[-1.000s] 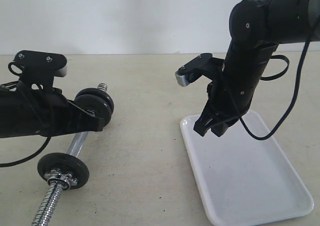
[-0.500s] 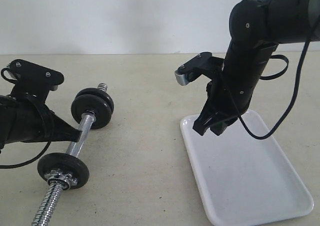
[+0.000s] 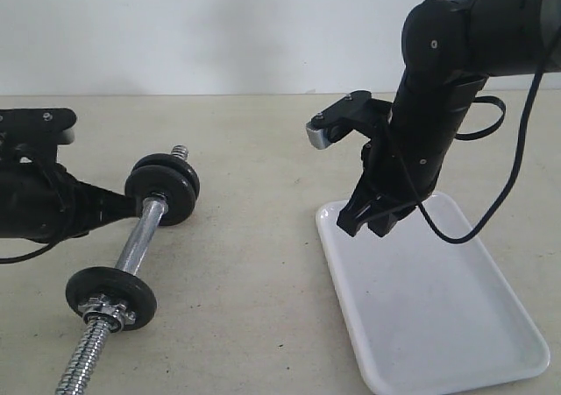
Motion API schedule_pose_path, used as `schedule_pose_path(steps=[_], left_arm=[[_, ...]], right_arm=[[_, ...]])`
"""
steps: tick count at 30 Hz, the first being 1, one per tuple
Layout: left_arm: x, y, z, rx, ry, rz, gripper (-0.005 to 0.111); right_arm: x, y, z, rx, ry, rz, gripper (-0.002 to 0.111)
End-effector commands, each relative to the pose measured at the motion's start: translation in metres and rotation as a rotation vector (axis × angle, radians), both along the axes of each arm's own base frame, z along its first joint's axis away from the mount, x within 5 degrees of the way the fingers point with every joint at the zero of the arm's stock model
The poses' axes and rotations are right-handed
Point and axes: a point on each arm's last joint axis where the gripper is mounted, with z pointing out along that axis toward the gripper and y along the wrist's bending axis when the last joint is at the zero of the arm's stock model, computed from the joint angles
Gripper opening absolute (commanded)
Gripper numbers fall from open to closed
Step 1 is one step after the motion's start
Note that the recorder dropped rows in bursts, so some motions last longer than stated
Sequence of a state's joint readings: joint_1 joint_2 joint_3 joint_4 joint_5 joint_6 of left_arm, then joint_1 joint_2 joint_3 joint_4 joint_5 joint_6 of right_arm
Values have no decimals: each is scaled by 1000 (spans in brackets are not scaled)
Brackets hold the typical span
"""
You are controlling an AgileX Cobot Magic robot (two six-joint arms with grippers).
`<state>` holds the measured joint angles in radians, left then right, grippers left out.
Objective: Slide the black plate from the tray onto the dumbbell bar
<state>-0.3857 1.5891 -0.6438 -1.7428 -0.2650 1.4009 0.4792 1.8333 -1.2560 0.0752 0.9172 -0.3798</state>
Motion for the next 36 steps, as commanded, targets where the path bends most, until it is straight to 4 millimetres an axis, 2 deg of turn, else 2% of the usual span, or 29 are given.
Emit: schedule_pose_path(steps=[1, 4, 6, 11, 20, 36], left_arm=[[4, 16, 0, -143, 5, 139, 4], [7, 25, 0, -239, 8, 229, 4], [8, 28, 0, -237, 9, 219, 4], [8, 30, 0, -54, 9, 9, 4], [-1, 32, -9, 124, 43, -196, 4], [-9, 33, 20, 181, -63, -282, 4]], right_arm=[[0, 0, 4, 5, -11, -4, 0], [0, 0, 4, 5, -11, -4, 0], [0, 0, 4, 5, -11, -4, 0], [1, 1, 4, 19, -25, -9, 0], [2, 2, 5, 35, -35, -16, 0], [2, 2, 5, 31, -43, 31, 0]])
